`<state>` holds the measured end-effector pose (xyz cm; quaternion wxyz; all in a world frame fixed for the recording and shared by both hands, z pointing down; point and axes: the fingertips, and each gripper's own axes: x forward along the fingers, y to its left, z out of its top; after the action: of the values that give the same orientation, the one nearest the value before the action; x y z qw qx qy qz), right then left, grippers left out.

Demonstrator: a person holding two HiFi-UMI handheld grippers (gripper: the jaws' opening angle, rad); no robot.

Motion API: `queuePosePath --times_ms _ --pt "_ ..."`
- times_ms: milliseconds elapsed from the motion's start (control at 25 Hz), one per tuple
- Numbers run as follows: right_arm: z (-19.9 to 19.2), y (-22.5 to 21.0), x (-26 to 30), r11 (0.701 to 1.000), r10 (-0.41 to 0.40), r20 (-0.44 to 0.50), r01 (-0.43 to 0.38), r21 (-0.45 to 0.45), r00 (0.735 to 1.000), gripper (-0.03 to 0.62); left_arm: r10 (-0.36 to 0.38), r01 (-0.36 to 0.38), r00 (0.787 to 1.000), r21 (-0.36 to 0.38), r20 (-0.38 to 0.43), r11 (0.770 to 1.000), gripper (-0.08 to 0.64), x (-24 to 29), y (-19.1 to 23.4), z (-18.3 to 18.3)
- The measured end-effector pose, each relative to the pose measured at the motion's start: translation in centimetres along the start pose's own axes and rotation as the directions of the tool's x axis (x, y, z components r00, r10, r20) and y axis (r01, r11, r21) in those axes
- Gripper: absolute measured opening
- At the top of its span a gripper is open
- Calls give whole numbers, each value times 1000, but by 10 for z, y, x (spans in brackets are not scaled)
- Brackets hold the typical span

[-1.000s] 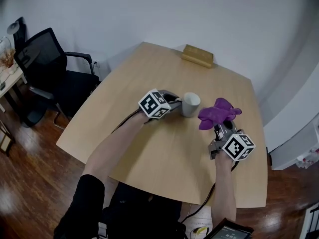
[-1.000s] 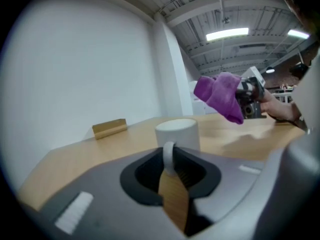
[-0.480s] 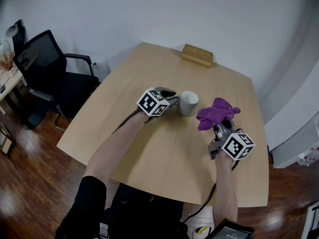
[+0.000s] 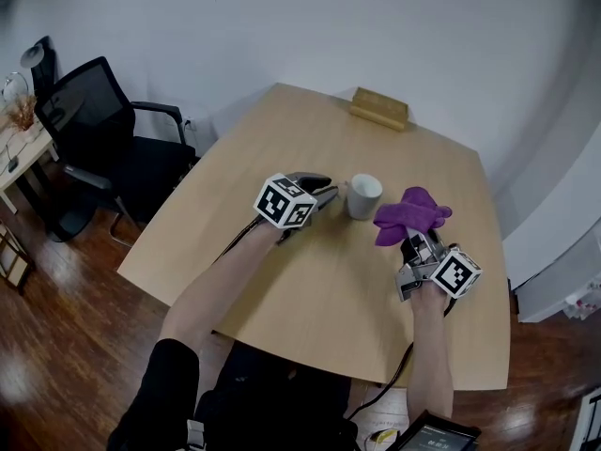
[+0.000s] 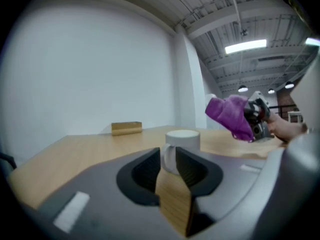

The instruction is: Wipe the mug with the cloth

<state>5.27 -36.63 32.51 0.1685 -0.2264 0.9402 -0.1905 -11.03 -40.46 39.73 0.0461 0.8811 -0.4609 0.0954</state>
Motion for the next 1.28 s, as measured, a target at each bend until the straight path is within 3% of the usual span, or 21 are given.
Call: queuePosePath --times_ms 120,280,440,520,560,720,800,880,1120,1200,1280 --pt "0 -1 0 994 58 38 -62 94 998 81 -21 25 998 -59 64 998 120 -10 -19 13" --pt "1 3 -2 984 96 67 -105 147 993 83 -67 82 990 -131 121 988 97 -27 -55 27" --pt "4 30 -9 962 146 104 -166 215 984 83 -155 197 969 -219 193 956 69 -50 -89 41" --pt "1 52 -17 950 183 118 -207 232 976 83 -200 275 946 -301 255 913 55 -61 -102 46" --pt "-2 62 -24 946 196 124 -221 238 973 83 -222 319 931 -349 290 881 42 -67 -110 47" --pt "-6 103 -51 936 233 129 -258 239 964 83 -337 511 849 -469 407 720 20 -90 -156 50" --pt "-5 125 -59 928 273 126 -296 228 954 83 -371 558 821 -478 434 678 20 -101 -172 51" --pt "-7 149 -67 915 319 117 -337 220 941 83 -404 594 798 -474 447 650 20 -111 -187 50" --pt "-13 195 -99 903 390 83 -398 160 917 83 -449 659 748 -462 489 593 17 -141 -228 55" --pt "-19 209 -108 897 402 86 -411 162 911 83 -453 662 745 -456 489 595 17 -153 -239 53" --pt "-27 222 -117 892 405 88 -414 180 910 83 -446 650 753 -441 484 619 17 -165 -248 50"
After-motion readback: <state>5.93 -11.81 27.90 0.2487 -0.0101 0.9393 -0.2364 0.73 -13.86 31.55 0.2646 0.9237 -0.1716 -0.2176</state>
